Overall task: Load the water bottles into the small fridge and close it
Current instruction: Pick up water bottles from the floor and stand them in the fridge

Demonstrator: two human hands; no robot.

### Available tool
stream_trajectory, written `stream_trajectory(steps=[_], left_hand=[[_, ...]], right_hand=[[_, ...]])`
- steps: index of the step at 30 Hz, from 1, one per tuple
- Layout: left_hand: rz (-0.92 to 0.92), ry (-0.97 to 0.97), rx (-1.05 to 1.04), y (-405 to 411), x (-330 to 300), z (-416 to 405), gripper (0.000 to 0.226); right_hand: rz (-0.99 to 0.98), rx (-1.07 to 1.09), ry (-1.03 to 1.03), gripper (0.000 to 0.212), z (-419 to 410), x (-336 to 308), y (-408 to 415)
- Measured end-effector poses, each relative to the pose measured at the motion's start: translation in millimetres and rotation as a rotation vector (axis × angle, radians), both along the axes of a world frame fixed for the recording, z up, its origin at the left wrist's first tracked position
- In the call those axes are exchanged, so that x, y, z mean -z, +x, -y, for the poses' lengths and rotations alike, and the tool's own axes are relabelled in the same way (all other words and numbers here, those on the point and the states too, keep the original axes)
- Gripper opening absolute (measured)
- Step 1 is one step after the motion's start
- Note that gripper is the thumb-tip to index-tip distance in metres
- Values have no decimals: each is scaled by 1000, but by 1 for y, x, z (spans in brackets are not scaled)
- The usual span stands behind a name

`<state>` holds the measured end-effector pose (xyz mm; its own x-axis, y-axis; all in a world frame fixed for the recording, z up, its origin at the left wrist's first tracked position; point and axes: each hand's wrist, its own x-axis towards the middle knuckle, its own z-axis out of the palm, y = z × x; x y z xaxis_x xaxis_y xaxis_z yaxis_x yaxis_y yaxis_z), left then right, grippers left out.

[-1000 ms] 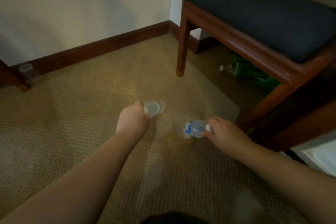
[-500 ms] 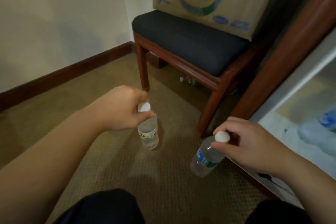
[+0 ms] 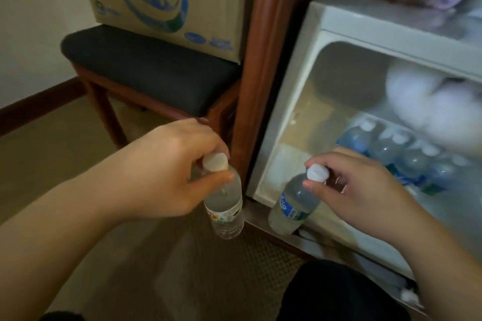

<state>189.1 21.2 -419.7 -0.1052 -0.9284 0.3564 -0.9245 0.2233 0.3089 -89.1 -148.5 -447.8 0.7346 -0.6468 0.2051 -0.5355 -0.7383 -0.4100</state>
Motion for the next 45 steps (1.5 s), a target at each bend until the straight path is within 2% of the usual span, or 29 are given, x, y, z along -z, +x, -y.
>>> stream_trajectory(steps=[5, 8, 11, 17, 21, 25, 32, 39, 41, 42, 44, 45], left_hand=[[17, -29, 77, -26, -1, 35, 30], [26, -39, 110, -38, -5, 52, 27], [45, -47, 108, -48, -5, 63, 27], [56, -30, 89, -59, 3, 73, 29], [37, -32, 92, -60, 8, 75, 28], [31, -27, 105, -62, 8, 77, 29], [40, -34, 85, -59, 2, 83, 24], [59, -38, 49, -65, -1, 92, 32], [71, -49, 33, -71, -2, 99, 30], [79, -58, 24, -74, -4, 103, 30], [95, -67, -2, -81, -8, 112, 34], [106, -61, -22, -85, -10, 117, 37]], right_hand=[[41, 157, -32, 12, 34, 7, -12], [36, 182, -111, 24, 61, 13, -8], [-57, 172, -202, 32, 87, 17, -1], [-178, 189, -306, 23, 126, 26, 19], [-323, 226, -363, 32, 147, 20, 39], [-400, 259, -330, 36, 166, 14, 47], [-398, 318, -325, 29, 181, 12, 38], [-450, 329, -306, 25, 184, 11, 29], [-445, 360, -276, 31, 179, 12, 28], [-422, 378, -277, 42, 174, 15, 27], [-239, 371, -357, 59, 156, 27, 19], [-91, 334, -418, 56, 145, 37, 14]])
